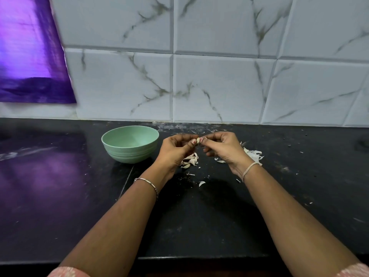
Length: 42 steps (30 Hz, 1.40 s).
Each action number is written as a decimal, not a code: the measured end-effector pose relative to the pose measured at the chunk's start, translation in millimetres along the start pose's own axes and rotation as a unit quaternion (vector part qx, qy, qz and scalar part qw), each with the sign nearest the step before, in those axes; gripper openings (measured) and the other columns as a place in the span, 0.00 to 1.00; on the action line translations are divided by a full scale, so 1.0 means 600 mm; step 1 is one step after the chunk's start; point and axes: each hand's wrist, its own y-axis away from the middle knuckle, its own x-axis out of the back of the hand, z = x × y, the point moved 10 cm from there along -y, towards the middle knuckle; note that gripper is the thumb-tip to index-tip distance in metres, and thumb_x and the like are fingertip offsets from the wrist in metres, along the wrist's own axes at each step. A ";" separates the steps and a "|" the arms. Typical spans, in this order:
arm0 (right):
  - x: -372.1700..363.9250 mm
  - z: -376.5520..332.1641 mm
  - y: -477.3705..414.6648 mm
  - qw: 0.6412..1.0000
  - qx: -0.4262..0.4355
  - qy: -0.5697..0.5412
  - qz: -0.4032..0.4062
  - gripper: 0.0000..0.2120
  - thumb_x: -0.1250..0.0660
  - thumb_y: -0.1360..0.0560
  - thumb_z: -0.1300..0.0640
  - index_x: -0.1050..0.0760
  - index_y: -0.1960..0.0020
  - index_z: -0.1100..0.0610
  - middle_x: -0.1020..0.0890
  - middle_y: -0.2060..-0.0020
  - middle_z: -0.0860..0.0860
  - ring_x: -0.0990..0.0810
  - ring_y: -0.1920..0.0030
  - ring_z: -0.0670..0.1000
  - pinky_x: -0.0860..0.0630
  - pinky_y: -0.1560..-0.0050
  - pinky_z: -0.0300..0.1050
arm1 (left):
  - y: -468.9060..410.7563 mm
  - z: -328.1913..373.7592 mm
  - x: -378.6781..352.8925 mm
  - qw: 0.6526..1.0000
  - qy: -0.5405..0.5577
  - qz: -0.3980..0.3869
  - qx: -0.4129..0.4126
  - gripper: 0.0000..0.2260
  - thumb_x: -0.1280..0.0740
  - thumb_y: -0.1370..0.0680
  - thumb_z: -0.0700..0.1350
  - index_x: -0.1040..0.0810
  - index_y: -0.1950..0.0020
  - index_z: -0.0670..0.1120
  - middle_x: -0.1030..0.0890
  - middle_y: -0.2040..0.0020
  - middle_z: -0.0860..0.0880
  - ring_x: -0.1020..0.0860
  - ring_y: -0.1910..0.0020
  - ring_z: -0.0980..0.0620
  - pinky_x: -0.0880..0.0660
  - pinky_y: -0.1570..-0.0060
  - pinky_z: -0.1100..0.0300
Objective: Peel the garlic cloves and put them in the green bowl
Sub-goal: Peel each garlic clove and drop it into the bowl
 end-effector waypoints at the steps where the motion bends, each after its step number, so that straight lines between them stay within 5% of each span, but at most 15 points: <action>1: 0.001 0.003 -0.001 1.000 -0.008 -0.015 0.003 0.02 0.27 0.27 0.62 0.19 0.58 0.61 0.18 0.67 0.53 0.21 0.68 0.46 0.23 0.67 0.35 | 0.000 0.002 0.000 1.000 -0.003 0.002 -0.003 0.05 0.30 0.24 0.36 0.17 0.54 0.45 0.18 0.64 0.48 0.24 0.66 0.56 0.24 0.61 0.67; 11: 0.002 0.016 0.000 0.994 -0.053 -0.089 0.039 0.05 0.28 0.29 0.68 0.20 0.62 0.62 0.19 0.70 0.55 0.21 0.70 0.47 0.20 0.64 0.36 | 0.000 0.018 -0.004 0.995 -0.084 -0.006 -0.056 0.05 0.30 0.24 0.37 0.17 0.50 0.43 0.21 0.69 0.53 0.28 0.69 0.58 0.29 0.64 0.67; 19: 0.000 0.018 0.002 0.991 -0.069 -0.112 0.026 0.04 0.29 0.28 0.67 0.21 0.61 0.64 0.18 0.69 0.56 0.19 0.70 0.48 0.20 0.66 0.37 | -0.002 0.020 -0.004 0.992 -0.103 -0.007 -0.076 0.05 0.30 0.24 0.36 0.17 0.50 0.44 0.17 0.63 0.52 0.23 0.65 0.62 0.26 0.58 0.65; 23: 0.003 0.020 0.001 0.992 -0.072 -0.102 0.030 0.04 0.29 0.28 0.68 0.21 0.61 0.64 0.18 0.70 0.55 0.20 0.71 0.47 0.21 0.68 0.36 | -0.003 0.023 -0.008 0.988 -0.122 -0.011 -0.093 0.09 0.31 0.24 0.35 0.17 0.54 0.49 0.16 0.58 0.48 0.21 0.57 0.54 0.25 0.52 0.58; 33: 0.006 0.012 0.002 0.996 -0.036 -0.063 0.061 0.05 0.29 0.29 0.69 0.21 0.63 0.64 0.19 0.72 0.55 0.21 0.73 0.46 0.23 0.69 0.35 | -0.003 0.019 -0.003 0.989 -0.123 0.004 -0.080 0.07 0.28 0.25 0.39 0.16 0.56 0.52 0.16 0.60 0.48 0.22 0.59 0.54 0.26 0.53 0.56; 37: 0.008 0.011 0.001 0.996 -0.025 -0.055 0.071 0.06 0.30 0.30 0.70 0.21 0.65 0.63 0.20 0.73 0.53 0.22 0.73 0.46 0.23 0.68 0.36 | -0.005 0.018 -0.005 0.991 -0.112 -0.002 -0.073 0.06 0.28 0.25 0.36 0.16 0.54 0.47 0.18 0.68 0.57 0.24 0.67 0.63 0.27 0.60 0.66; 42: 0.009 0.014 -0.001 0.993 -0.024 -0.075 0.083 0.06 0.31 0.30 0.71 0.22 0.65 0.63 0.20 0.75 0.52 0.22 0.74 0.45 0.23 0.69 0.35 | -0.002 0.014 -0.006 0.996 -0.070 0.001 -0.057 0.06 0.29 0.25 0.35 0.17 0.54 0.45 0.18 0.68 0.55 0.24 0.69 0.63 0.27 0.63 0.68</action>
